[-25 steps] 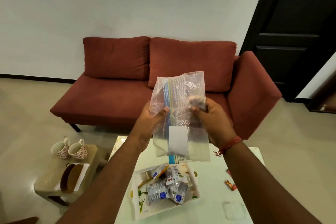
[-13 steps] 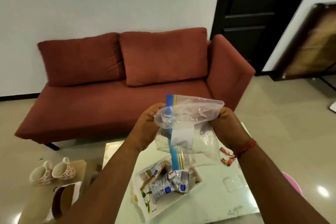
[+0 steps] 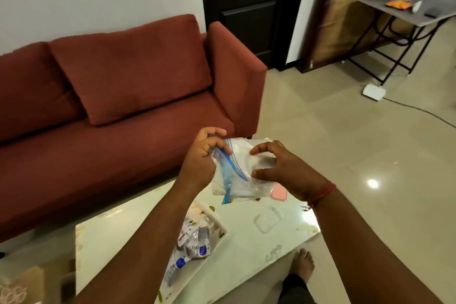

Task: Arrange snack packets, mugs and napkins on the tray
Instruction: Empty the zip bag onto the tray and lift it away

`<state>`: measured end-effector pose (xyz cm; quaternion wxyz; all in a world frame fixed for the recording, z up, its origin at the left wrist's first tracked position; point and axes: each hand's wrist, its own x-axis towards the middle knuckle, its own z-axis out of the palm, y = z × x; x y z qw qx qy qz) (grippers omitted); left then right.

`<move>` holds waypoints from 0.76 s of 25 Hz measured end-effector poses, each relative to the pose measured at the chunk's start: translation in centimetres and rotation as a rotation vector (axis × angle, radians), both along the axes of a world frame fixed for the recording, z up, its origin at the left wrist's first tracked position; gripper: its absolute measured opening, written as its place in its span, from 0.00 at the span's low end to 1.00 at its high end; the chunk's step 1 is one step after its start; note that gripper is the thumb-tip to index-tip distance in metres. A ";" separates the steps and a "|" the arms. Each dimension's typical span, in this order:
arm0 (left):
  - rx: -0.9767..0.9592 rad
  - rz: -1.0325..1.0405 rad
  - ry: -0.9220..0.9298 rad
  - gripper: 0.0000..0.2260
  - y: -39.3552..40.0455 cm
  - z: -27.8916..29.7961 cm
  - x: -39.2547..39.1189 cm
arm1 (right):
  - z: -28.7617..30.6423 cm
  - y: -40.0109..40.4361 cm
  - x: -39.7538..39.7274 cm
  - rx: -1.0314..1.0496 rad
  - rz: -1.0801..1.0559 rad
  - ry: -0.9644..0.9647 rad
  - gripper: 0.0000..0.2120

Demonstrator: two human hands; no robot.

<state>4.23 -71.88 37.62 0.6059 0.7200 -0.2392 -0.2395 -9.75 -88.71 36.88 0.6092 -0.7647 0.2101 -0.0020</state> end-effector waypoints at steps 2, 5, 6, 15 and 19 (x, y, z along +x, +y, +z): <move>-0.116 0.056 0.387 0.21 -3.9 -2.1 -0.7 | -2.0 -3.9 -0.7 -0.175 -0.005 -0.002 0.26; -0.065 -0.010 0.820 0.24 -10.8 -6.0 -2.7 | -5.8 -10.8 -2.1 -0.260 -0.044 0.023 0.28; 0.049 -0.057 0.775 0.26 -13.4 -7.4 -3.5 | -7.4 -12.9 -2.4 -0.276 -0.036 0.052 0.29; 0.682 -0.114 0.267 0.19 -38.2 -22.1 -11.5 | -24.0 -29.5 -10.3 -0.048 -0.461 0.312 0.37; 0.768 -0.164 0.230 0.13 -44.4 -31.8 -15.5 | -33.6 -34.4 -14.7 0.086 -0.765 0.419 0.39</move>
